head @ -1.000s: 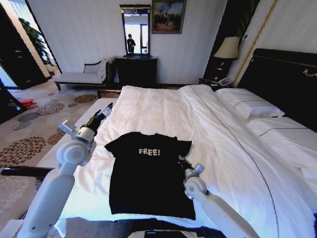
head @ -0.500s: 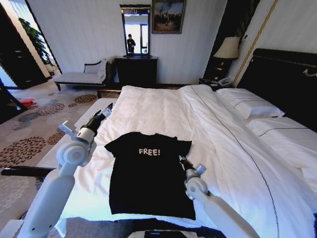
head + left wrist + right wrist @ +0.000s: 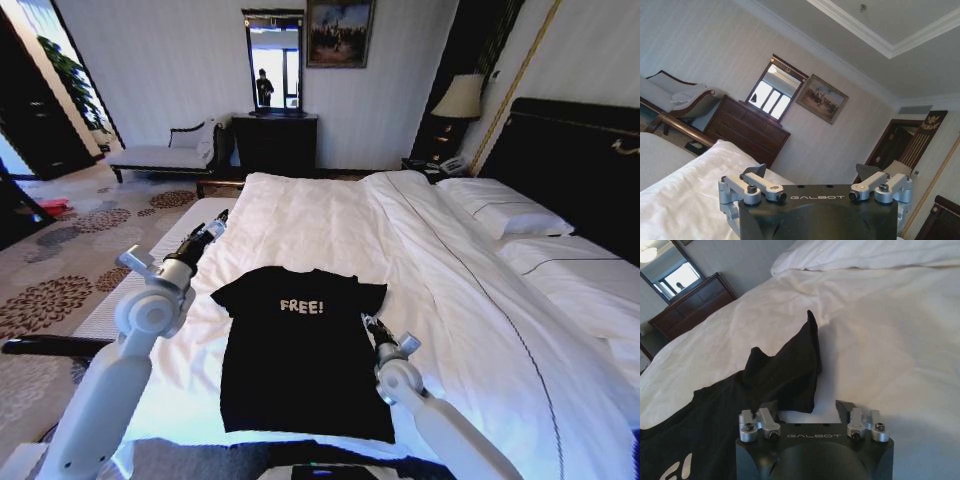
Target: Fold the clothes on the bed.
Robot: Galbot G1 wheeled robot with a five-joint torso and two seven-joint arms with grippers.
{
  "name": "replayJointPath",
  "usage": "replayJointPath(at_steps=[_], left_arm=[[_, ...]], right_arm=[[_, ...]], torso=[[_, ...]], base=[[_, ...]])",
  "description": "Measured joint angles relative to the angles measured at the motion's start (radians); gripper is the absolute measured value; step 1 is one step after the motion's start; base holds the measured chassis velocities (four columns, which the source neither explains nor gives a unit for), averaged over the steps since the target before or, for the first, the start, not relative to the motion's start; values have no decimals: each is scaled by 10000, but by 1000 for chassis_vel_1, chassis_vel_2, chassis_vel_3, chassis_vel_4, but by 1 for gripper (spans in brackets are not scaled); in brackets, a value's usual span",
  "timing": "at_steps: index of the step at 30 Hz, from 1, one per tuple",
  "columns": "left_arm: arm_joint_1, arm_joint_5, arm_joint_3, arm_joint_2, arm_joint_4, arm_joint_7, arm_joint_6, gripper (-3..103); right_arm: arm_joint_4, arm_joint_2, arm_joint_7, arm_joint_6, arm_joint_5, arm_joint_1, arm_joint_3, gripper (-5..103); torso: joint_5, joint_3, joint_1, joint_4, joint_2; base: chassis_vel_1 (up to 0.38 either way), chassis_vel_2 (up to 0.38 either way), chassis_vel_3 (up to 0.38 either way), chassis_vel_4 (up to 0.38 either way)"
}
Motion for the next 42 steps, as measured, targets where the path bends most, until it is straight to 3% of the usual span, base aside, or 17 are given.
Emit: replayJointPath(at_steps=[7, 11, 13, 15, 16, 19, 22, 24, 26, 28, 35, 42], left_arm=[[-50, 3, -12, 20, 67, -5, 1, 100], [-75, 12, -7, 17, 112, -6, 1, 100], [-81, 28, 12, 1, 139, -6, 0, 100], [-84, 32, 17, -3, 145, -6, 0, 100], [-92, 44, 31, -9, 162, -6, 0, 100], [-104, 49, 41, -10, 177, -6, 0, 100], [-115, 50, 44, 9, 184, -6, 1, 100], [-115, 50, 44, 18, 186, -5, 0, 100], [-115, 50, 40, 41, 195, -4, 1, 100], [-115, 49, 39, 46, 195, -3, 0, 100], [-148, 42, 45, 58, 216, 2, 0, 100], [-152, 43, 47, 47, 244, 8, -3, 100]], right_arm=[[-478, 186, -164, 63, 160, 441, -120, 95], [-653, 239, -255, 134, 191, 563, -142, 97], [-730, 276, -316, 182, 193, 601, -156, 87], [-745, 289, -333, 198, 193, 608, -160, 87], [-770, 319, -376, 228, 193, 617, -172, 77], [-776, 337, -402, 255, 186, 630, -192, 71], [-803, 338, -454, 312, 161, 648, -202, 54], [-815, 335, -463, 326, 151, 652, -202, 54], [-821, 319, -484, 348, 133, 656, -202, 38], [-820, 314, -494, 356, 128, 655, -202, 38], [-801, 282, -549, 409, 32, 623, -197, 6], [-749, 200, -562, 433, -80, 612, -172, 1]], torso=[[0, 0, 0, 1, 0], [0, 0, 0, 0, 0], [0, 0, 0, 0, 0], [0, 0, 0, 0, 0], [0, 1, 0, 0, 0], [0, 0, 0, 0, 0], [0, 0, 0, 0, 0], [0, 0, 0, 0, 0], [0, 0, 0, 0, -1], [0, 0, 0, 0, 0], [0, 0, 0, 0, -1], [1, 1, 0, 0, -1]], base=[[0, 0, 0, 0], [0, 0, 0, 0], [0, 0, 0, 0], [0, 0, 0, 0], [0, 0, 0, 0], [0, 0, 0, 0], [0, 0, 0, 0], [0, 0, 0, 0], [0, 0, 0, 0], [0, 0, 0, 0], [0, 0, 0, 0], [0, 0, 0, 0]])
